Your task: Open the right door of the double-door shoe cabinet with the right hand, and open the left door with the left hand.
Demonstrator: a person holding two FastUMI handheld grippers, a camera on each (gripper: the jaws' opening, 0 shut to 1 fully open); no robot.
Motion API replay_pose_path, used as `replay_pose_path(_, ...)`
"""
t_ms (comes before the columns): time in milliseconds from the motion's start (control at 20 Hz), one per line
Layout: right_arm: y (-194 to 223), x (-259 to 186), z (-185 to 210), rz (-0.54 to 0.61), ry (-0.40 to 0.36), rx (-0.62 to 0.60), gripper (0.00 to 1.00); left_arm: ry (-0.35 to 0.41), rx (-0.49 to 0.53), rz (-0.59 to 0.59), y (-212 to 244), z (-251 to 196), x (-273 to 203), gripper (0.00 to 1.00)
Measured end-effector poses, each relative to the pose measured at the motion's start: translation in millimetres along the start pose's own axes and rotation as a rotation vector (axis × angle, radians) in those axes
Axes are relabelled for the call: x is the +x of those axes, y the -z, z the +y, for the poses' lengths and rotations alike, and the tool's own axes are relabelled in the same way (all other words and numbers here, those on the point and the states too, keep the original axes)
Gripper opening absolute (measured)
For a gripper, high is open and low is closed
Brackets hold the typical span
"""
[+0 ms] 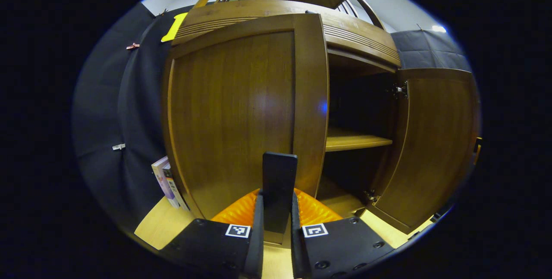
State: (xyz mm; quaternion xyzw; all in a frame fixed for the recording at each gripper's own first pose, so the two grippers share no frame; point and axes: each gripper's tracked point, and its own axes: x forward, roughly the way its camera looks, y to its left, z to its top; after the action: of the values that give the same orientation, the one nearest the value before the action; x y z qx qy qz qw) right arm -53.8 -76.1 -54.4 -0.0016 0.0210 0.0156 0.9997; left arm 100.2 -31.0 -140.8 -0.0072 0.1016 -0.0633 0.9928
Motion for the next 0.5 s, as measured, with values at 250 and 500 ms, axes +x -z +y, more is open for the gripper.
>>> replay_pose_path(250, 5.2, 9.4, 13.0, 0.015, -0.023, 0.006, 0.98, -0.033, -0.016, 0.002, 8.8, 20.4, -34.7, 0.29)
replay_pose_path(500, 9.7, 15.3, 24.6, 0.018, -0.042, 0.016, 0.98, -0.073, -0.038, -0.009, 13.5, 46.1, -67.8, 0.28)
